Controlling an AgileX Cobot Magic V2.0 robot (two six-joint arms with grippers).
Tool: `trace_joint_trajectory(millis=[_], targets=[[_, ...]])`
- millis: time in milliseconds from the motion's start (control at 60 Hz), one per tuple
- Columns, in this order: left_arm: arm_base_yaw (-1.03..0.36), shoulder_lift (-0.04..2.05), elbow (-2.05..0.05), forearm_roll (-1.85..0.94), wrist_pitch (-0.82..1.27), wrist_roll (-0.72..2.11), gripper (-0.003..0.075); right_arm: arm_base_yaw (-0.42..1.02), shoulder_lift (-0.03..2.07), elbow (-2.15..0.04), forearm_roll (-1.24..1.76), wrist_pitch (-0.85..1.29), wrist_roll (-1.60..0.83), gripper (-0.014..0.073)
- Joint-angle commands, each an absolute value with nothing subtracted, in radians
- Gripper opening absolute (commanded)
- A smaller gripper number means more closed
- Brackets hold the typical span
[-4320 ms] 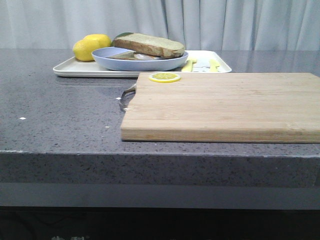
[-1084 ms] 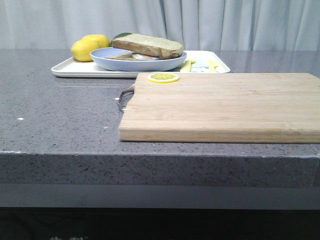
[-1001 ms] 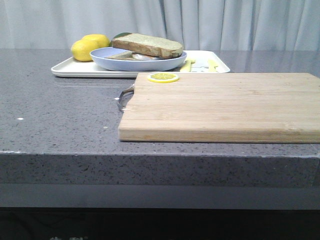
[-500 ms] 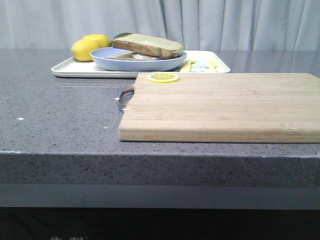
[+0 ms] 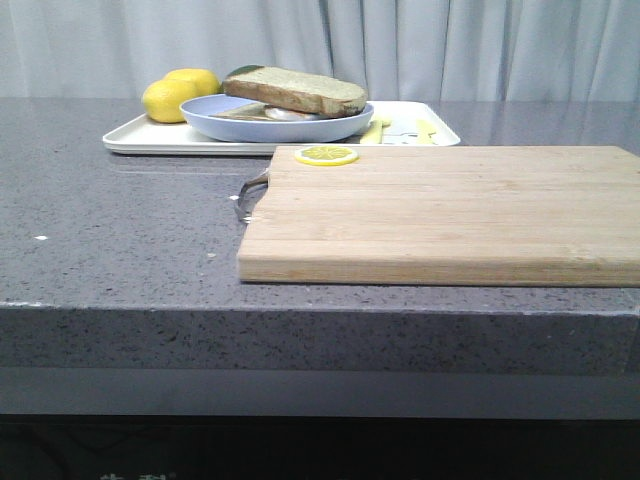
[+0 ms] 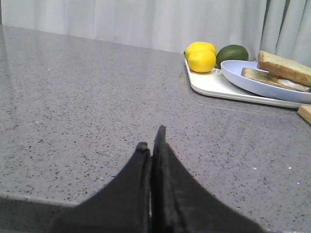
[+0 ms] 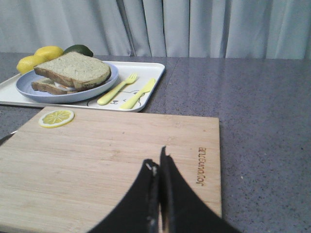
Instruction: Place bread and move sandwich to tray
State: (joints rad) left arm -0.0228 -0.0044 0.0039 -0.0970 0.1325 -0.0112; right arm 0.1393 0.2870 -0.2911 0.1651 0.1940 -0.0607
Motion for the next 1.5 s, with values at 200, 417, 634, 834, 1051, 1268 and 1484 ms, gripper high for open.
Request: trace_joint_trajectory(millis=[200, 417, 634, 834, 1051, 1268, 1484], targets=[[-0.021, -0.027, 0.015, -0.105, 0.046, -0.019, -0.0019, 0.085, 0.186, -0.181, 0.132, 0.058, -0.064, -0.0074], [-0.021, -0.027, 0.015, -0.105, 0.046, -0.019, -0.0019, 0.028, 0.031, -0.032, 0.133, 0.062, -0.064, -0.0074], [-0.021, -0.027, 0.015, -0.105, 0.046, -0.019, -0.0019, 0.027, -0.03, 0.023, 0.133, 0.124, -0.064, -0.0074], [-0.021, -0.027, 0.015, -0.105, 0.046, -0.019, -0.0019, 0.026, -0.031, 0.023, 0.133, 0.132, -0.064, -0.0074], [-0.021, -0.027, 0.015, -0.105, 0.046, -0.019, -0.0019, 0.026, -0.031, 0.023, 0.133, 0.132, -0.064, -0.0074], [-0.021, -0.027, 0.015, -0.105, 0.046, -0.019, -0.0019, 0.026, -0.031, 0.023, 0.133, 0.132, -0.064, -0.0074], [-0.021, -0.027, 0.015, -0.105, 0.046, -0.019, -0.0019, 0.026, -0.031, 0.023, 0.133, 0.132, -0.064, -0.0074]])
